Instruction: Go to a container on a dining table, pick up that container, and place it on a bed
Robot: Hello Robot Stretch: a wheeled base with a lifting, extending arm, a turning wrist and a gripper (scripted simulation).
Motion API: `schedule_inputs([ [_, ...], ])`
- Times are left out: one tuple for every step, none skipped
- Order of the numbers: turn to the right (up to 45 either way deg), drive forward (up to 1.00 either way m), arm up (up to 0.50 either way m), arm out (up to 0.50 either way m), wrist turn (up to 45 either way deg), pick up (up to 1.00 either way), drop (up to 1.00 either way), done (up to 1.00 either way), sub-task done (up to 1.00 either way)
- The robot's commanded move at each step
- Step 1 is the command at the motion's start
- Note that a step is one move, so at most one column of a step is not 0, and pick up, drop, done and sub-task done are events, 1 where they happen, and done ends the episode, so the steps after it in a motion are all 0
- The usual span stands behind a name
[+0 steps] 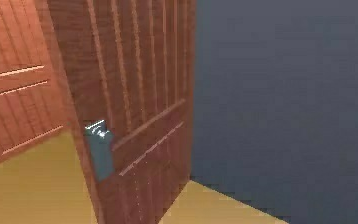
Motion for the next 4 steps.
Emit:
schedule_inputs([
  [45.0, 0.00, 0.00, 0.00, 0.0, 0.00, 0.00, 0.00, 0.00],
  [0.0, 0.90, 0.00, 0.00, 0.0, 0.00, 0.00, 0.00, 0.00],
  [9.0, 0.00, 0.00, 0.00, 0.0, 0.00, 0.00, 0.00, 0.00],
  [0.0, 0.00, 0.50, 0.00, 0.0, 0.00, 0.00, 0.00, 0.00],
])
